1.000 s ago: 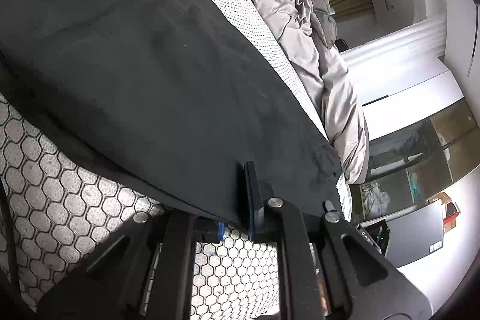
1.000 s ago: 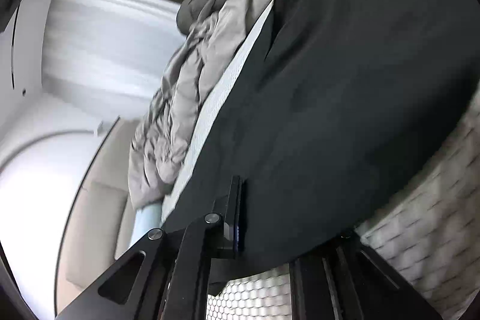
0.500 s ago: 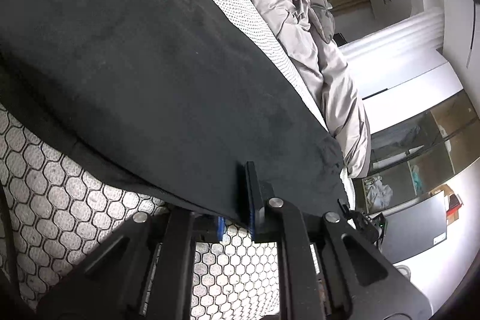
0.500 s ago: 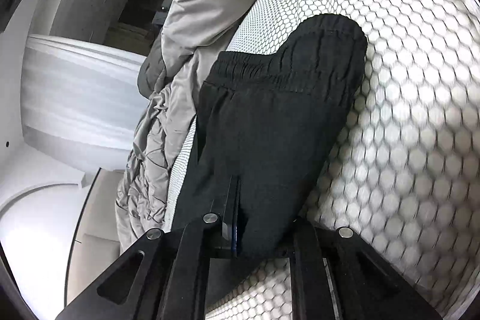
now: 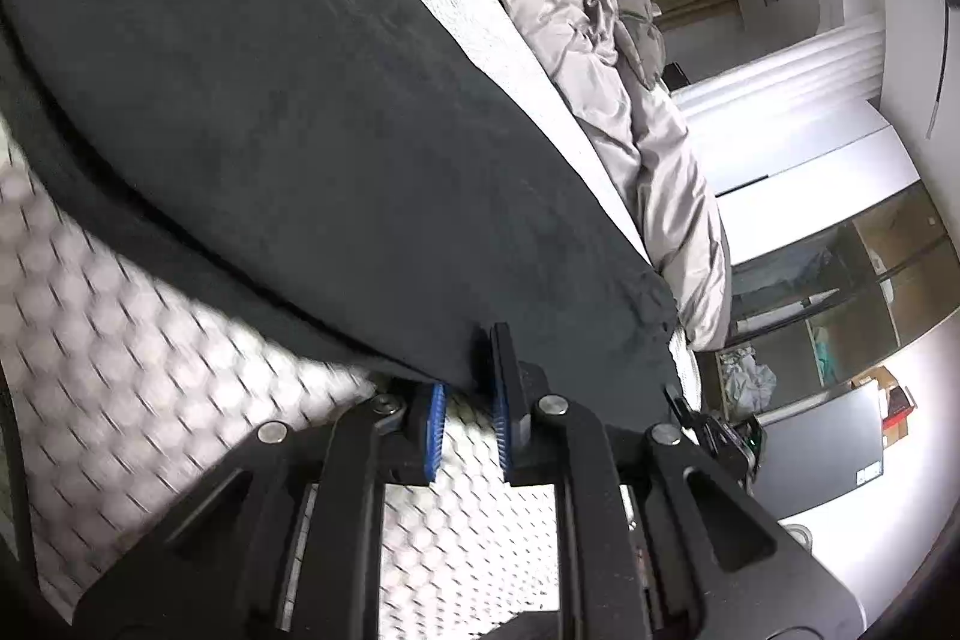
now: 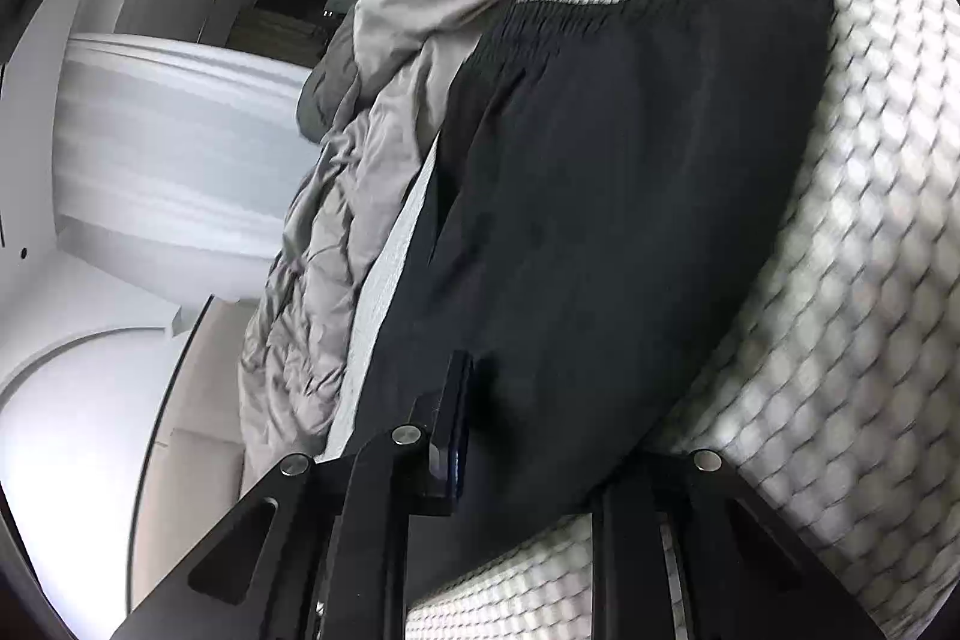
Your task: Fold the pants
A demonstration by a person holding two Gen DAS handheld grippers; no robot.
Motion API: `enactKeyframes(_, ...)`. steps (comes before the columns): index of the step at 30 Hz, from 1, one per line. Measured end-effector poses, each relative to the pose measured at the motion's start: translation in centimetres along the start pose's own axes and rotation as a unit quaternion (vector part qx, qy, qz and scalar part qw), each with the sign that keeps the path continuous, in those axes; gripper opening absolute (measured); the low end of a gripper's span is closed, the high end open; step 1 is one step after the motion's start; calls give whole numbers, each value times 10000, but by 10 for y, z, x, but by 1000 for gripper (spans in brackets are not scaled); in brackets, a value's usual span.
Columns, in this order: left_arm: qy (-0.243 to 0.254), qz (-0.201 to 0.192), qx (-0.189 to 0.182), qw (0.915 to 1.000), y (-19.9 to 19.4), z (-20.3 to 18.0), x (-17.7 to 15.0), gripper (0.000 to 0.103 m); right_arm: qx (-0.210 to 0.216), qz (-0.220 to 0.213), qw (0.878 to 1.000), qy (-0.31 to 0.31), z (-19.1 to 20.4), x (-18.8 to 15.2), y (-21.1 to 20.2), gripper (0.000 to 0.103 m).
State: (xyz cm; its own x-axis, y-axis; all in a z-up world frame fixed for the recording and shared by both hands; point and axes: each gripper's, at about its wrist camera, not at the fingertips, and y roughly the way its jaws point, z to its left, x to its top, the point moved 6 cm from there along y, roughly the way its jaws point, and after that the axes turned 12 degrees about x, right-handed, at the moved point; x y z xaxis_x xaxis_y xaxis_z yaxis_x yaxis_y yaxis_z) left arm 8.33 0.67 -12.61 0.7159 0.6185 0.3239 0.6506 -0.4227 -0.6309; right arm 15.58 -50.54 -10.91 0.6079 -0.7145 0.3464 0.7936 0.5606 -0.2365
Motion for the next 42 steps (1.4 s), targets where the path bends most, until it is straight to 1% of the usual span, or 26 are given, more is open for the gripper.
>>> enactKeyframes(3,-143,-101,47,9998,4,8,14,10,41,100,9999,-85,7,-8,5,19)
enactKeyframes(5,-173,-166,140,9996,5,14,24,10,-9,47,9999,-132,11,-4,16,19)
enactKeyframes(9,-115,-384,265,9988,-11,28,36,10,-47,-42,9999,-80,8,0,15,16)
enactKeyframes(11,-133,-352,337,9987,-20,41,41,10,-114,-62,9999,-80,6,2,13,16)
enactKeyframes(14,-164,-305,386,9987,-36,60,48,11,-74,9,10000,-37,2,1,8,16)
enactKeyframes(15,-124,-360,497,9980,-41,64,50,12,-79,39,9999,-60,3,1,8,16)
enactKeyframes(16,-31,-452,729,9963,-48,69,52,12,-80,40,9999,-69,3,0,8,16)
enactKeyframes(18,102,-473,790,9957,-58,79,57,14,-101,57,9999,-69,3,0,8,16)
enactKeyframes(20,-11,-454,784,9959,-62,88,65,15,-72,28,10000,-12,3,0,6,16)
enactKeyframes(23,-182,-605,850,9944,-66,103,83,16,-95,-4,10000,-11,2,0,7,16)
enactKeyframes(26,-405,-565,810,9943,-65,116,99,15,-104,16,9999,-86,3,-3,9,16)
enactKeyframes(27,-469,-606,831,9936,-66,120,104,15,-110,28,9999,-121,4,-4,9,16)
enactKeyframes(28,-504,-668,893,9925,-69,124,109,15,-120,47,9998,-156,5,-4,9,16)
enactKeyframes(29,-549,-819,1036,9897,-75,129,116,15,-137,41,9997,-186,5,-4,9,16)
enactKeyframes(31,-587,-945,1103,9876,-84,139,125,15,-113,24,9998,-167,4,-4,8,16)
enactKeyframes(33,-671,-1105,1174,9846,-98,153,132,11,-103,2,9999,-110,2,-2,7,16)
enactKeyframes(34,-726,-1168,1181,9834,-104,160,135,11,-93,-5,9999,-88,1,-1,6,16)
enactKeyframes(36,-909,-1158,1112,9828,-114,178,140,11,-90,10,9999,-70,0,0,6,16)
enactKeyframes(39,-1195,-1253,1229,9772,-124,201,150,12,-128,15,9999,-108,1,-1,6,16)
enactKeyframes(42,-1295,-1346,1348,9731,-133,216,167,12,-110,22,9999,-97,0,0,6,16)
